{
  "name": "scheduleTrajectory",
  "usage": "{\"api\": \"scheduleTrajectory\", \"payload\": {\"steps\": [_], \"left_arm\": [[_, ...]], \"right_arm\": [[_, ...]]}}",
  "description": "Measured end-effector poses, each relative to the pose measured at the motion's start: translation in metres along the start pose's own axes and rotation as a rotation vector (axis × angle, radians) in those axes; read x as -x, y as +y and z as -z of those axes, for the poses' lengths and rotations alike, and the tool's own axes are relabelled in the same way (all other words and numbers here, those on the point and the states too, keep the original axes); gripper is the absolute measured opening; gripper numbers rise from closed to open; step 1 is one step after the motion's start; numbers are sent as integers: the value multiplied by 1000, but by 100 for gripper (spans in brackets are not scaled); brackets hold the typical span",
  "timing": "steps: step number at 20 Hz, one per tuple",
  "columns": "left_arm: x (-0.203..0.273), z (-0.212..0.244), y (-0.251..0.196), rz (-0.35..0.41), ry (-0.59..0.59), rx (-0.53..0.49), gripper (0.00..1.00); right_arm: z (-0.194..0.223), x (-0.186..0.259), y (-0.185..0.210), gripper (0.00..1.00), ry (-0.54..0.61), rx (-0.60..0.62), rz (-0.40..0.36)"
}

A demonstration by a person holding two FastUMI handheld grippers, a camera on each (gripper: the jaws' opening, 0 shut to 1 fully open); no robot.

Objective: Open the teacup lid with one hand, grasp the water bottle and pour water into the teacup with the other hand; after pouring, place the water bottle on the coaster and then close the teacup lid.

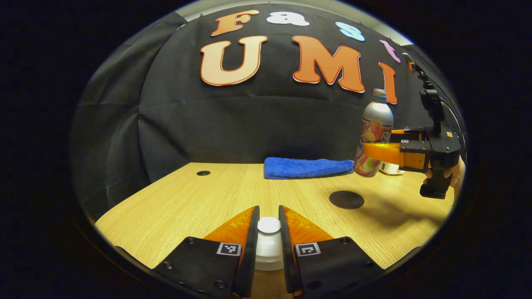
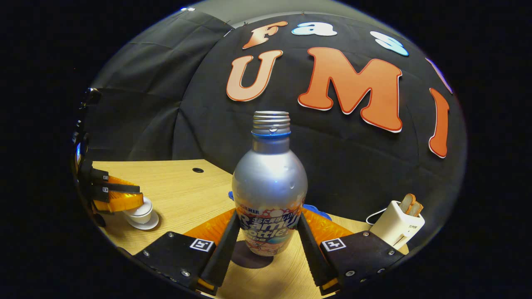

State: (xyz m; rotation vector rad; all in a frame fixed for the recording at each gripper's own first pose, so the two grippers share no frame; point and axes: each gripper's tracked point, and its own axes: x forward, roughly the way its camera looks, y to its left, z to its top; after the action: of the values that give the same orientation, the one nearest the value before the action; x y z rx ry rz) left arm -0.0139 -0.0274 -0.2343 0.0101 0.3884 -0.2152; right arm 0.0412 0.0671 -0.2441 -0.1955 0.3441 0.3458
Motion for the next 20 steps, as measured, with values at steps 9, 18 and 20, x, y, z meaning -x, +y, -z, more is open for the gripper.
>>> {"api": "scheduleTrajectory", "payload": {"steps": [9,18,20], "left_arm": [[5,-6,-3,-3,0,-7,46],[18,-31,7,-33,-76,-16,81],[21,-31,8,-40,-83,-15,86]], "right_arm": [[29,-21,6,79,66,-74,-24],[65,-41,14,79,157,-164,-38],[74,-45,15,79,182,-172,-31]]}}
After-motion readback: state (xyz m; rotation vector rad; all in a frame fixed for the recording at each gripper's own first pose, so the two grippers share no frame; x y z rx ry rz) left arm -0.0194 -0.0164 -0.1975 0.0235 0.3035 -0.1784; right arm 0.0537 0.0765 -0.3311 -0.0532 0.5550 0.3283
